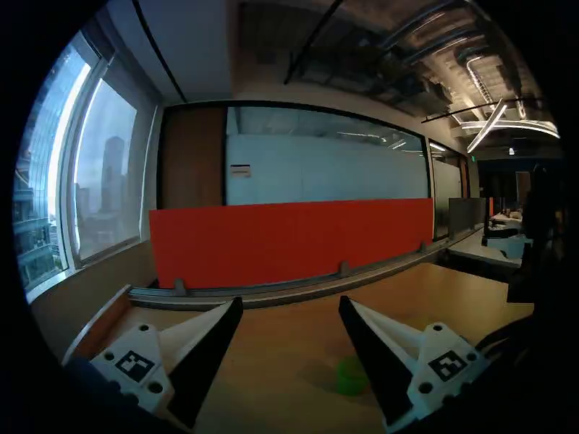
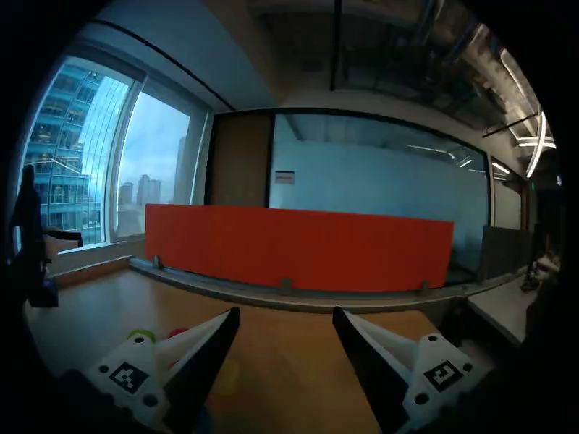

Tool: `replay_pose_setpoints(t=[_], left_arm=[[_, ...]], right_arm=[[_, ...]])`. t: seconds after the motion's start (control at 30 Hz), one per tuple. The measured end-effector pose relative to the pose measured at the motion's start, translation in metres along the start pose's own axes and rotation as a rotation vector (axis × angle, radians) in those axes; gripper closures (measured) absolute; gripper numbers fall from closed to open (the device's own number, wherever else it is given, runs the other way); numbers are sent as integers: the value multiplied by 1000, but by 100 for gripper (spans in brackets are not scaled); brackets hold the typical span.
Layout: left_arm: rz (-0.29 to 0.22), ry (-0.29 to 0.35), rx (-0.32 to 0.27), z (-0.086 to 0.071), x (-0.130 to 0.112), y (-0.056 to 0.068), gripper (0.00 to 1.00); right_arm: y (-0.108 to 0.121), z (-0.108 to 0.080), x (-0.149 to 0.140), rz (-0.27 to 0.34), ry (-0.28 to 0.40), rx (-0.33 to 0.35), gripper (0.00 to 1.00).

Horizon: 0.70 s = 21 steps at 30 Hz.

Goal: Pour water

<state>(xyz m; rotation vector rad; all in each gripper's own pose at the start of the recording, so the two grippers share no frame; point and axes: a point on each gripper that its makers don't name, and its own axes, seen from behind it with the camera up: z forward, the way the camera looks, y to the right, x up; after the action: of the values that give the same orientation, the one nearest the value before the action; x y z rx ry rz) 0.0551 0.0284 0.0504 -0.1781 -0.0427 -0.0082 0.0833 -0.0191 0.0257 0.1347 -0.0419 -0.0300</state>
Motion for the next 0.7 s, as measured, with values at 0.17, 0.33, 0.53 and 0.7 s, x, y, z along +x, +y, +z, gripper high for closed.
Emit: replay_pose_setpoints(t=[0.17, 0.33, 0.53, 0.7], left_arm=[[-11, -5, -60, 6, -2, 11, 1], [0, -16, -110, 9, -5, 19, 1], [13, -12, -168, 12, -5, 29, 1], [19, -26, -215, 12, -9, 37, 1]], right_arm=[[-13, -1, 9, 9, 16, 68, 1], [-27, -1, 11, 16, 15, 148, 1], [-46, -3, 12, 10, 8, 244, 1], [-62, -6, 4, -12, -26, 316, 1]])
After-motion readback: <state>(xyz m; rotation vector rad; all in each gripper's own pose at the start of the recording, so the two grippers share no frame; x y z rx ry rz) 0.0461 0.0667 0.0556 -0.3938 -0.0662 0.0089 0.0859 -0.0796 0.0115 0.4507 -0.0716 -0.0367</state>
